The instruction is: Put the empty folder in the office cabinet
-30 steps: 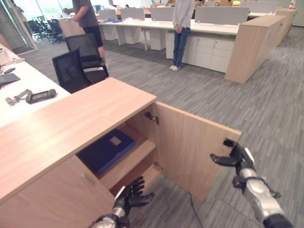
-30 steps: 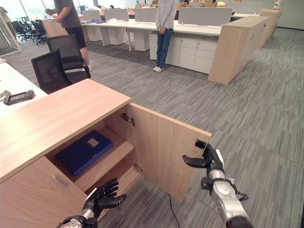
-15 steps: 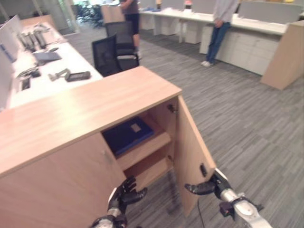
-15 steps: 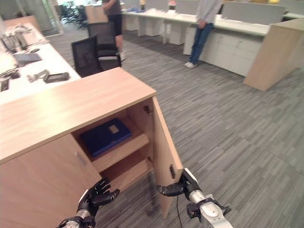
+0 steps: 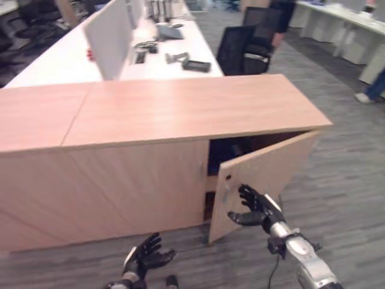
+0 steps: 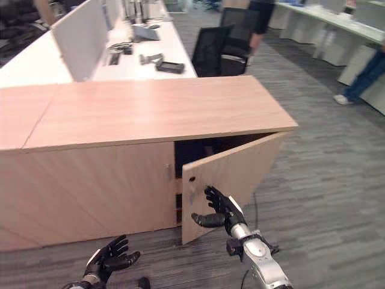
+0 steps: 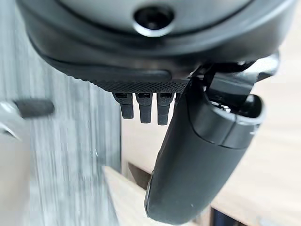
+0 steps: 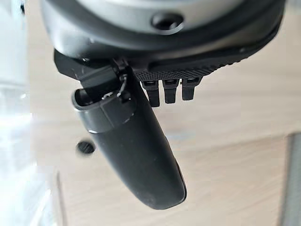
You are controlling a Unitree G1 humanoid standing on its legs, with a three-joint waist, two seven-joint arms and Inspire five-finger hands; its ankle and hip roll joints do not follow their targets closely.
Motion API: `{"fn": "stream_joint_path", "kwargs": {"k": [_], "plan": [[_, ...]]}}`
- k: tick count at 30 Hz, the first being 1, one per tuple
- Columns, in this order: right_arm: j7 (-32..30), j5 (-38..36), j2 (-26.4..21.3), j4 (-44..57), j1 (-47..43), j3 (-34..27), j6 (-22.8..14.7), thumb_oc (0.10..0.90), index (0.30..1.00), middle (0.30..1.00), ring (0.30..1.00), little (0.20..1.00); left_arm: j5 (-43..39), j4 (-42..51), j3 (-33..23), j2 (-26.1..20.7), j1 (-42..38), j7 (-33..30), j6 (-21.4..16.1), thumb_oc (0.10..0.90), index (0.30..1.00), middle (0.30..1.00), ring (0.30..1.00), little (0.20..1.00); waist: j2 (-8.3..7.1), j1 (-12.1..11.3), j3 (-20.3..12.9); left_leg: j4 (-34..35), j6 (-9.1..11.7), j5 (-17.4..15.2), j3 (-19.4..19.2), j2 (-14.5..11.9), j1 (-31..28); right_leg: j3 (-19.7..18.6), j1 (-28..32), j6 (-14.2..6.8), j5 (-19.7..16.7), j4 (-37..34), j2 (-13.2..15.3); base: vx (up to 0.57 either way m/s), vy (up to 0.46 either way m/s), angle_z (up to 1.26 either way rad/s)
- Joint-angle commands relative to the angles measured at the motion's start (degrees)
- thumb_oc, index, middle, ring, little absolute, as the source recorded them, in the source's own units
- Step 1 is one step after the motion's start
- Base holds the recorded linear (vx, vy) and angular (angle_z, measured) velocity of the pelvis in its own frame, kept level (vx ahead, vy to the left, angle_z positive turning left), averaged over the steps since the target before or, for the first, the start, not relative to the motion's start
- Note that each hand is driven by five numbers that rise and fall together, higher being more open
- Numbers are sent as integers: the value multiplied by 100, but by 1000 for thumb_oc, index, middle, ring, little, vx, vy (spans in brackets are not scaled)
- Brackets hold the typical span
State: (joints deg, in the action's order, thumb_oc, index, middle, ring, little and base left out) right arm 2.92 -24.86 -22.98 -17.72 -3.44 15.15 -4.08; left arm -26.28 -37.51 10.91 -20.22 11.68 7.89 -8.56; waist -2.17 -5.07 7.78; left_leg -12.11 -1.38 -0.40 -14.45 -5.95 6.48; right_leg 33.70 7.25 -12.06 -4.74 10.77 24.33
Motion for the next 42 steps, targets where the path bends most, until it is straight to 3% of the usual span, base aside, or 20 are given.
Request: {"fn": "stream_joint_path", "kwargs": {"k": [1, 3, 4, 8, 10, 18, 25, 30, 31, 34, 35, 36, 42], "plan": [[-355, 0, -149, -20, -1413, -572, -863, 800, 900, 900, 900, 900, 180, 730, 170, -253, -338, 302, -426, 800, 900, 900, 900, 900, 179, -221, -152, 1445, 377, -75, 412, 60, -1167, -914, -684, -130, 497, 1265, -663, 84, 25, 114], [-619, -126, -408, -485, -1675, -872, -956, 800, 900, 900, 900, 900, 110, 735, 245, -334, -421, 324, -442, 800, 900, 900, 900, 900, 203, -194, -153, 1545, 414, -7, 741, 88, -1162, -1600, -710, -37, 793, 718, -1070, 91, -56, 73], [-758, -179, -553, -695, -1772, -1005, -988, 800, 900, 900, 900, 900, 61, 731, 282, -389, -450, 357, -438, 800, 900, 900, 900, 900, 167, -181, -156, 1559, 430, -40, 890, 121, -1169, -1832, -648, 33, 913, 358, -1138, 118, -151, 80], [-1047, -287, -1158, -1513, -2210, -1407, -1032, 800, 900, 900, 900, 900, -5, 840, 405, -547, -581, 477, -424, 800, 900, 900, 900, 900, 0, -139, -235, 1574, 483, -114, 1321, 227, -1142, -2431, -478, 65, 619, -779, -1152, 108, -119, 74], [-1115, -330, -1374, -1917, -2383, -1471, -1006, 800, 900, 900, 900, 900, 17, 787, 419, -542, -569, 494, -427, 800, 900, 900, 900, 900, -53, -214, -356, 1601, 505, -122, 1364, 236, -1149, -2373, -325, 68, 518, -927, -1139, 104, -98, 82], [-1091, -371, -2208, -3245, -3143, -1359, -847, 800, 900, 900, 900, 900, -74, 970, 615, -490, -423, 612, -338, 800, 900, 900, 900, 900, -10, -347, -453, 1623, 640, -80, 1708, 137, -1213, -1916, 145, 153, 576, -1238, -1259, 47, -85, 22], [-944, -425, -2321, -3810, -3412, -1135, -737, 800, 900, 900, 900, 900, -92, 1030, 697, -466, -347, 608, -299, 800, 900, 900, 900, 900, 57, -363, -478, 1642, 737, -36, 1813, 40, -1253, -1735, 321, 219, 614, -1399, -1363, 13, -60, 15], [-969, -407, -1844, -3145, -2872, -1226, -826, 800, 900, 900, 900, 900, 125, 957, 628, -373, -306, 477, -318, 800, 900, 900, 900, 900, 183, -257, -455, 1659, 773, -26, 1758, -25, -1305, -1772, 369, 270, 638, -1478, -1428, 14, -38, -1], [-1013, -424, -1235, -2037, -2018, -1515, -1001, 800, 900, 900, 900, 900, 308, 944, 534, -293, -284, 371, -325, 800, 900, 900, 900, 900, 270, -132, -437, 1666, 770, -36, 1709, -45, -1333, -1813, 343, 285, 647, -1477, -1439, 20, -1, -32], [-981, -251, -838, -1241, -1299, -1678, -1035, 800, 900, 900, 900, 900, 450, 923, 439, -222, -285, 302, -337, 800, 900, 900, 900, 900, 304, -47, -432, 1668, 771, -44, 1664, -62, -1357, -1859, 328, 293, 660, -1465, -1443, 11, -3, 0], [-916, -234, -573, -873, -917, -1723, -1061, 800, 900, 900, 900, 900, 525, 915, 377, -176, -284, 256, -356, 800, 900, 900, 900, 900, 321, 20, -424, 1671, 774, -53, 1645, -72, -1371, -1884, 315, 298, 668, -1458, -1444, 26, -25, 10], [-688, -9, -15, -242, -80, -1630, -1056, 800, 900, 900, 900, 900, 597, 927, 197, -39, -243, 197, -351, 800, 900, 900, 900, 900, 356, 169, -400, 1673, 780, -66, 1580, -90, -1400, -1956, 279, 309, 677, -1434, -1441, 27, -28, -10], [-275, 787, 251, -21, 802, -1074, -832, 800, 900, 900, 900, 900, 769, 932, 78, 56, -220, 155, -403, 800, 900, 900, 900, 900, 388, 529, -347, 1673, 800, -120, 1203, -158, -1572, -2330, 139, 301, 608, -1405, -1430, -7, -12, -42]]}}
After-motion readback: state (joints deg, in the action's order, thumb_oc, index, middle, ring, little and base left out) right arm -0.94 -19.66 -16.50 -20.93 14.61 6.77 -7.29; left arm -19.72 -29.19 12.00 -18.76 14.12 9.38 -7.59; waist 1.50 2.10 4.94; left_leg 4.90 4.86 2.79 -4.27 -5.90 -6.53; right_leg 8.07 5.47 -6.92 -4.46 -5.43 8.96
